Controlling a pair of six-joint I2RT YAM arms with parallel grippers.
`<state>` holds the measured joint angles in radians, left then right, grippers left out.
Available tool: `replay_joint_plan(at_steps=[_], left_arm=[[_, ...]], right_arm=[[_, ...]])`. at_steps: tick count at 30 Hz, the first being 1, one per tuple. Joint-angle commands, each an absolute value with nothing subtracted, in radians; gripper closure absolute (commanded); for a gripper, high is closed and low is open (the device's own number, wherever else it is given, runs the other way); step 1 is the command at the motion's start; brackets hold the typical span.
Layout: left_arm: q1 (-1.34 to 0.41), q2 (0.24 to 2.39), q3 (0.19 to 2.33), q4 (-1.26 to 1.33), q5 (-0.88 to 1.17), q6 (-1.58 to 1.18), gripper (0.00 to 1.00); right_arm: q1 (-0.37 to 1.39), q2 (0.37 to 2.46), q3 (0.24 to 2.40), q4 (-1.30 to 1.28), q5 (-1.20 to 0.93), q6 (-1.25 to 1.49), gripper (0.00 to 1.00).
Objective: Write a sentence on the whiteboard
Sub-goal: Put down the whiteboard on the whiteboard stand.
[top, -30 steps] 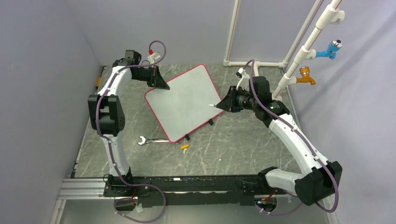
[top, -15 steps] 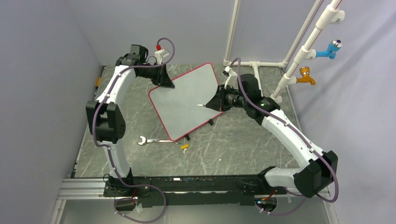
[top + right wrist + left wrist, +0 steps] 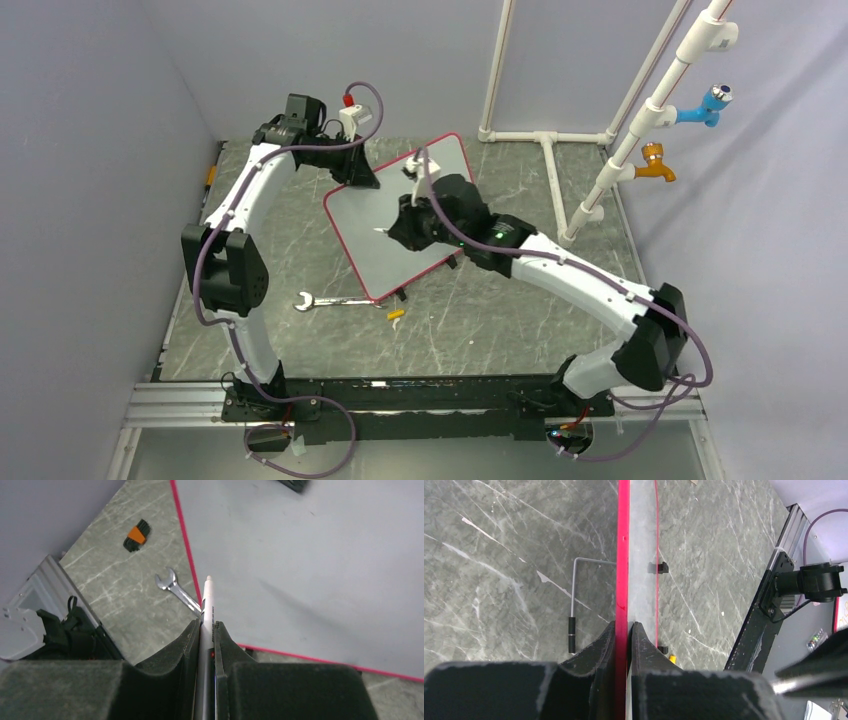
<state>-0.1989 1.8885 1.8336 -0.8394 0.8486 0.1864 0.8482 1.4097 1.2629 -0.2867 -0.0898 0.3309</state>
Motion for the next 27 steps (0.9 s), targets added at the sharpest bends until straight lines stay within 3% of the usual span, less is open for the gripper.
replay_joint_plan(at_steps=[1,27], left_arm=[[-0.215,1.865,1.826,-0.807,0.710,0.236,1.00],[-0.242,1.845,1.821,-0.799,0.624,0.230,1.00]], right_arm=[[0.926,1.469,1.406,-0.215,0.114,0.292,1.00],[1.040,1.679,1.559,-0.141,0.338,0.303,1.00]])
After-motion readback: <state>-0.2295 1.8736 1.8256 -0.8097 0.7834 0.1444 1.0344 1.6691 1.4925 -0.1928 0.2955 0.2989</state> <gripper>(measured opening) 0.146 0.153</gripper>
